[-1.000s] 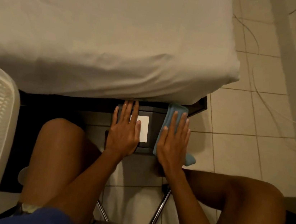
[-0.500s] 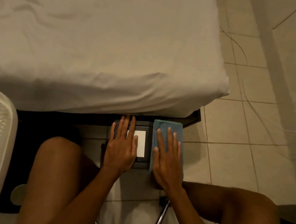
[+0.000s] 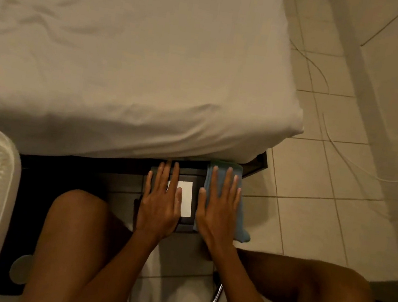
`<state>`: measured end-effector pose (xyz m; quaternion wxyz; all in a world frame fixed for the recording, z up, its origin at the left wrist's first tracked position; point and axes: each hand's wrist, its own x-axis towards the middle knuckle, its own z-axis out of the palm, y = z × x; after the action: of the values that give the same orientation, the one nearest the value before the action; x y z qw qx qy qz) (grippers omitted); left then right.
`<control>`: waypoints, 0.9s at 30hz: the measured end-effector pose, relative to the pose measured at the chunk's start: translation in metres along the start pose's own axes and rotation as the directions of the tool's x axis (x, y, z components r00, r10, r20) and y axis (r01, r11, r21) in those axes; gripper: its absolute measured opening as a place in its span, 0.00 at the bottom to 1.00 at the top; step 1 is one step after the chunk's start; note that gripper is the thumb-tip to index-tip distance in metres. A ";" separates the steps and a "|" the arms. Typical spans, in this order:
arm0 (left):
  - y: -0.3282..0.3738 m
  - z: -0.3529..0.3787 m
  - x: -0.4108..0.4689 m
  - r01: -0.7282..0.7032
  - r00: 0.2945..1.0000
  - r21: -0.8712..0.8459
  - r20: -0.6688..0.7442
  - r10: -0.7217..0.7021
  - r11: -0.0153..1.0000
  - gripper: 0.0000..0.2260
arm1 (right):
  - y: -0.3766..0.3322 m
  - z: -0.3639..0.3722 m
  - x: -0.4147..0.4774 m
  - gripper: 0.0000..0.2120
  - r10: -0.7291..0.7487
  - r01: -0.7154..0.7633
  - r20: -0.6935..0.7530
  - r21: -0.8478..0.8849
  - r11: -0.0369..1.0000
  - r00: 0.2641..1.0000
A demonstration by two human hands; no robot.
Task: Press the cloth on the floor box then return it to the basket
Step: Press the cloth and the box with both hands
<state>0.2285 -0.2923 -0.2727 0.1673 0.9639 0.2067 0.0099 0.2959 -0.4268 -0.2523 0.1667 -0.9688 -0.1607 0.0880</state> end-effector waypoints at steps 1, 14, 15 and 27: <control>0.000 -0.001 -0.001 -0.002 1.000 0.004 0.005 0.002 1.000 0.27 | -0.001 0.001 -0.009 0.30 -0.043 0.043 0.026 -0.003 0.999 0.999; -0.001 0.001 -0.002 0.007 1.000 -0.004 0.006 -0.007 1.000 0.26 | 0.010 -0.002 -0.025 0.29 -0.159 0.157 0.119 0.021 0.987 0.980; -0.001 0.000 -0.001 0.009 1.000 -0.002 0.007 -0.009 1.000 0.26 | 0.017 -0.003 -0.023 0.30 -0.174 0.174 0.132 0.007 0.985 0.976; 0.000 0.001 0.001 0.002 1.000 -0.008 -0.003 -0.002 1.000 0.26 | 0.020 -0.002 -0.007 0.30 -0.140 0.141 0.100 -0.009 0.990 0.985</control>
<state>0.2294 -0.2927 -0.2735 0.1709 0.9630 0.2079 0.0118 0.2951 -0.4479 -0.2570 0.1565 -0.9509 -0.2374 0.1226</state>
